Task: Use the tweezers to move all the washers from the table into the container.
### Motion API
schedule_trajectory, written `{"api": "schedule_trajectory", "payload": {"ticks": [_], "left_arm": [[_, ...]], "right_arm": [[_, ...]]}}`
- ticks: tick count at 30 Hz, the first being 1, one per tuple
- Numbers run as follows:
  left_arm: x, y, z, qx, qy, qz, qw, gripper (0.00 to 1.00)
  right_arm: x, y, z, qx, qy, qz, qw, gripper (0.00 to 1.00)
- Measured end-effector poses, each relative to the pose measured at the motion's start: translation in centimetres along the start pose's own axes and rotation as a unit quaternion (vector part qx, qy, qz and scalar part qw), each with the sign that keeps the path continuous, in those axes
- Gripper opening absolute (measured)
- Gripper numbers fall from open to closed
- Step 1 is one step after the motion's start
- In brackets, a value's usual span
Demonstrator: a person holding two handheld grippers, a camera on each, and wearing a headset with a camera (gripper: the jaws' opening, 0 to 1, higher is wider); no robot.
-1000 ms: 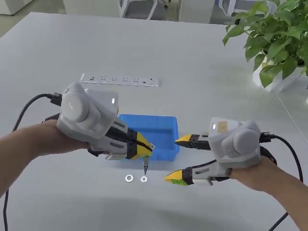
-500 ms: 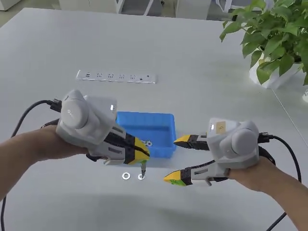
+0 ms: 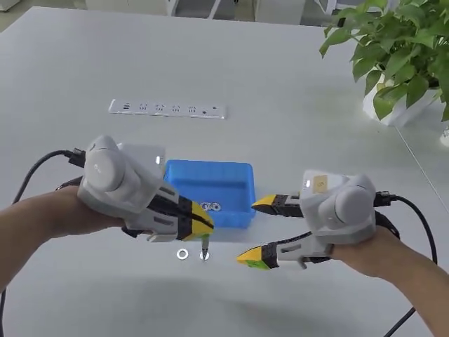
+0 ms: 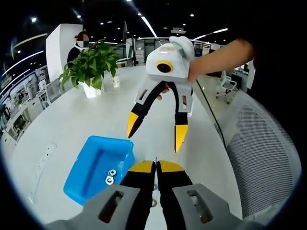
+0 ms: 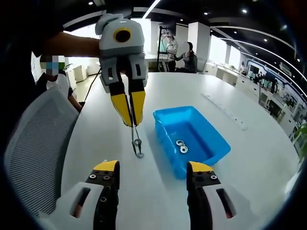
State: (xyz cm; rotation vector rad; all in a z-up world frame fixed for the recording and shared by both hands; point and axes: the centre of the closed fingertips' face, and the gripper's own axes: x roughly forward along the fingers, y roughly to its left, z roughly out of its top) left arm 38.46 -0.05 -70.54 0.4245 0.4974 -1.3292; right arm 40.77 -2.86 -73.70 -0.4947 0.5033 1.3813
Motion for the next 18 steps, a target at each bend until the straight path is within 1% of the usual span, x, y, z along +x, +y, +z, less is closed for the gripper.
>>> {"api": "schedule_trajectory", "payload": {"ticks": [7, 13, 18], "left_arm": [[0.1, 0.0, 0.0, -0.002, -0.005, 0.000, 1.0000, 0.05], [-0.2, 0.0, -0.3, 0.000, -0.008, -0.016, 0.9998, 0.05], [-0.4, 0.2, -0.4, 0.000, -0.002, -0.026, 0.9996, 0.05]], "right_arm": [[0.1, 0.1, -0.2, 0.000, 0.003, 0.002, 1.0000, 0.57], [0.6, 0.6, 0.0, -0.007, 0.004, 0.011, 0.9999, 0.56], [1.5, 1.1, 0.3, -0.010, 0.003, 0.022, 0.9997, 0.55]]}}
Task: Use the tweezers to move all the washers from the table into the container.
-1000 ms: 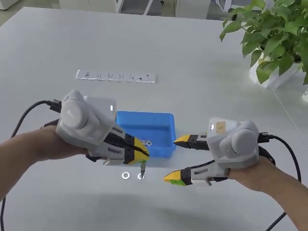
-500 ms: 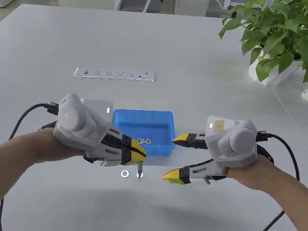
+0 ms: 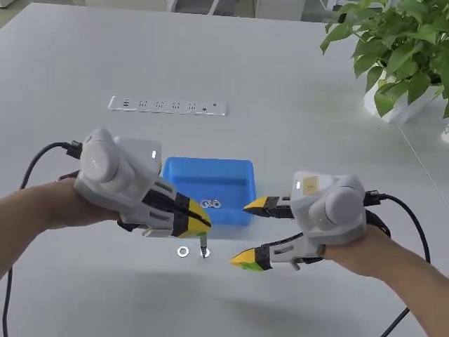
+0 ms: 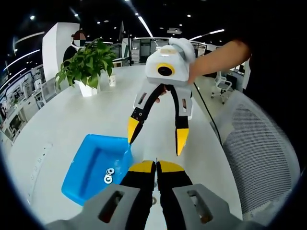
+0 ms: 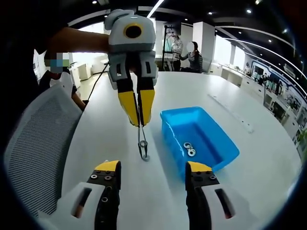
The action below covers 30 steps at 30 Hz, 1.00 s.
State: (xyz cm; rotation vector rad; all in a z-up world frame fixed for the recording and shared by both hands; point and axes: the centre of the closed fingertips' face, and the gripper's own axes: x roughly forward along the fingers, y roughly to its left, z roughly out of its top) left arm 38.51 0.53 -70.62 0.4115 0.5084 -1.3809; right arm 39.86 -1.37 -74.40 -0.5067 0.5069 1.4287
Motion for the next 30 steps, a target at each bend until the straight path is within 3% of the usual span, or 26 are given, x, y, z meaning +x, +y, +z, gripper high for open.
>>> {"api": "schedule_trajectory", "payload": {"ticks": [14, 22, 30], "left_arm": [[-0.1, -0.3, -0.1, 0.001, 0.005, -0.013, 0.9999, 0.05], [0.0, -0.3, 0.0, 0.004, 0.009, -0.016, 0.9998, 0.05], [0.1, -0.2, 0.0, 0.004, 0.008, -0.016, 0.9998, 0.05]], "right_arm": [[2.8, 1.4, 1.4, -0.024, -0.009, 0.035, 0.9991, 0.35], [4.3, 1.8, 1.3, -0.045, 0.006, 0.053, 0.9976, 0.23], [5.0, 1.9, 1.5, -0.042, 0.011, 0.058, 0.9973, 0.13]]}}
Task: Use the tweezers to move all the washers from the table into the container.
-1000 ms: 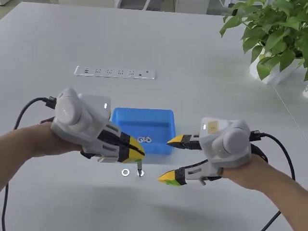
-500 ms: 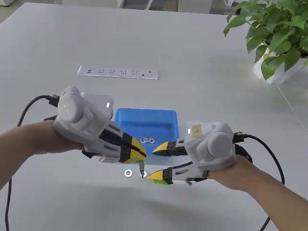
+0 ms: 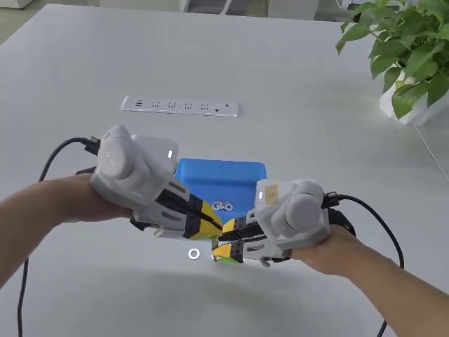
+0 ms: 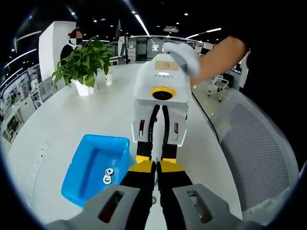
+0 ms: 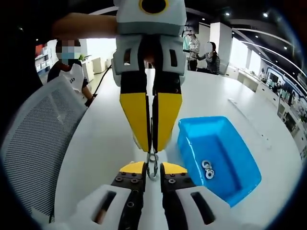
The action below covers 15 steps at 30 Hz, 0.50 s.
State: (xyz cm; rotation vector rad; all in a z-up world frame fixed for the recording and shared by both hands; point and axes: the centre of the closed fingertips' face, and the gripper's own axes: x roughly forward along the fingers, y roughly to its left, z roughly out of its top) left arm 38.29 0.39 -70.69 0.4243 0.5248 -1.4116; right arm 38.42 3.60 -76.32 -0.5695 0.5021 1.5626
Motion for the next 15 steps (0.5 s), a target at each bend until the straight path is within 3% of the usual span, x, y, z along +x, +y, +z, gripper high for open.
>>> {"api": "schedule_trajectory", "payload": {"ticks": [15], "left_arm": [[0.59, 0.16, 0.42, 0.000, -0.002, 0.004, 1.0000, 0.06]], "right_arm": [[-0.18, 0.03, -0.29, -0.010, 0.008, -0.012, 0.9998, 0.08]]}}
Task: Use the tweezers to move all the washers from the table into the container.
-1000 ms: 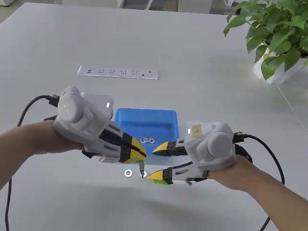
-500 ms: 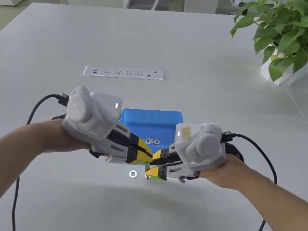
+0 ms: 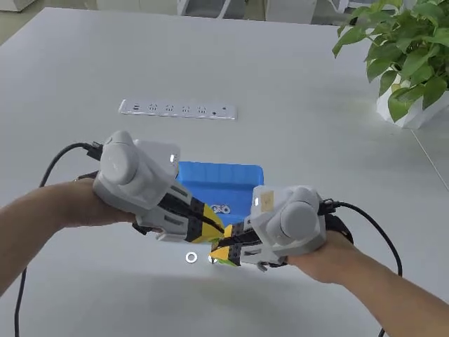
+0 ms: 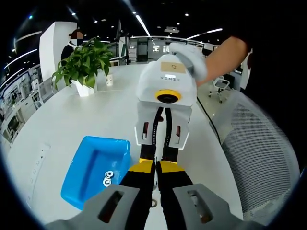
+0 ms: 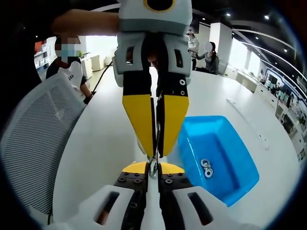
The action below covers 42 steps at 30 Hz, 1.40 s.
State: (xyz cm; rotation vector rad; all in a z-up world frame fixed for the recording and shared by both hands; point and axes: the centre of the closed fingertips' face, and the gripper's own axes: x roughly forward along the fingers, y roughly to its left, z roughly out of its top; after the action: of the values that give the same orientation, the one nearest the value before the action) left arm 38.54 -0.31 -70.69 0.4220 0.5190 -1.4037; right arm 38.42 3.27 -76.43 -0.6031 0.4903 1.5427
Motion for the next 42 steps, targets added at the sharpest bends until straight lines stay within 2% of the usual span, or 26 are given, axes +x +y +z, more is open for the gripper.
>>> {"api": "schedule_trajectory", "payload": {"ticks": [7, 13, 18, 19, 22, 26, 28, 30, 34, 39, 42], "left_arm": [[-0.1, 0.0, -0.1, -0.002, 0.008, 0.009, 0.9999, 0.07], [-0.9, 0.7, 0.0, -0.007, 0.003, 0.029, 0.9996, 0.17], [-1.5, 1.1, 0.2, -0.023, -0.004, 0.045, 0.9987, 0.25], [-1.7, 1.1, 0.2, -0.035, -0.002, 0.048, 0.9982, 0.26], [-2.1, 0.8, 0.5, -0.038, -0.013, 0.050, 0.9979, 0.32], [-2.7, 0.8, 0.6, -0.052, -0.026, 0.064, 0.9962, 0.43], [-3.0, 0.7, 0.7, -0.050, -0.033, 0.072, 0.9956, 0.46], [-3.3, 0.7, 0.5, -0.070, -0.034, 0.080, 0.9938, 0.48], [-3.6, 0.4, 0.3, -0.070, -0.038, 0.090, 0.9927, 0.58], [-4.4, 0.7, 0.5, -0.079, -0.051, 0.116, 0.9889, 0.69], [-4.7, 0.7, 0.6, -0.081, -0.057, 0.120, 0.9879, 0.71]], "right_arm": [[0.1, 0.0, 0.1, -0.004, 0.003, -0.002, 1.0000, 0.07], [0.1, 0.1, 0.1, -0.008, 0.006, -0.005, 0.9999, 0.07], [0.0, 0.0, -0.1, -0.007, 0.011, -0.004, 0.9999, 0.07], [0.0, 0.0, -0.1, -0.010, 0.013, -0.003, 0.9999, 0.07], [-0.2, 0.0, 0.0, -0.009, 0.014, -0.003, 0.9999, 0.08], [-0.7, -0.3, 0.5, -0.008, 0.013, -0.010, 0.9998, 0.08], [-0.9, -0.5, 0.7, -0.008, 0.012, -0.012, 0.9998, 0.08], [-1.3, -0.6, 1.0, -0.006, 0.010, -0.014, 0.9998, 0.08], [-1.8, -0.8, 1.5, -0.003, 0.008, -0.017, 0.9998, 0.08], [-2.7, -1.1, 2.4, -0.002, 0.006, -0.019, 0.9998, 0.08], [-3.3, -1.5, 2.9, 0.002, 0.005, -0.019, 0.9998, 0.08]]}}
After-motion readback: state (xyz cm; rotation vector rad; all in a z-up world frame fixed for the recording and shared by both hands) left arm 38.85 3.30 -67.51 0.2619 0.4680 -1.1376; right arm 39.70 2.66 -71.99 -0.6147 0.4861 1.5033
